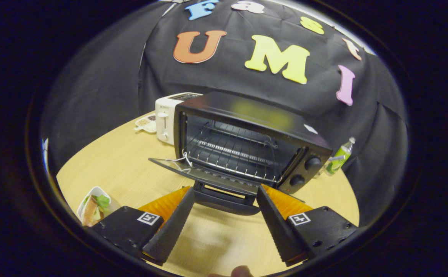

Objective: Open the toaster oven, put the food inside, and close the toaster oven door.

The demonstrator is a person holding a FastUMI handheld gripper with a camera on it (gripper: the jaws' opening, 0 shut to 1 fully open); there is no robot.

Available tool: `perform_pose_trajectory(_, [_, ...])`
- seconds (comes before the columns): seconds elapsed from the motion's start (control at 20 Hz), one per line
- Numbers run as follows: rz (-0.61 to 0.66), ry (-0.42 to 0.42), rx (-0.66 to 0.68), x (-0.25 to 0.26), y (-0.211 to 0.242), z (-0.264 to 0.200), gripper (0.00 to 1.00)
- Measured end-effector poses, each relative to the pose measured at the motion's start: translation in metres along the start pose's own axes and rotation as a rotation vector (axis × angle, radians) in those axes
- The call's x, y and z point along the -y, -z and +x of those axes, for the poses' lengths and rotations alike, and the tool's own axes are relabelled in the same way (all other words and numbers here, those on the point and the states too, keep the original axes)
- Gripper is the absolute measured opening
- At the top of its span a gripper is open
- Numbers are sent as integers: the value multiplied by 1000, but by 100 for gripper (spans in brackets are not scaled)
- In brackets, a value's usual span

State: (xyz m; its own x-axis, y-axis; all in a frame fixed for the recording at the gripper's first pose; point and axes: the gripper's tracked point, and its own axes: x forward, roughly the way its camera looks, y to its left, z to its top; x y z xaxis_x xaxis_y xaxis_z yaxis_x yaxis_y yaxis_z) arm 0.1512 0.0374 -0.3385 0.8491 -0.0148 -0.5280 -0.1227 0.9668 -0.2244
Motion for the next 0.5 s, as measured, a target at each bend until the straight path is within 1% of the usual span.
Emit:
perform_pose_trajectory(0.1, [34,-37,-64,-6,20,0,100])
perform_pose_trajectory(0.2, [47,-38,-95,-6,33,1,100])
perform_pose_trajectory(0.3, [40,-31,-97,-4,34,2,100])
perform_pose_trajectory(0.5, [30,-55,-122,-10,41,2,100])
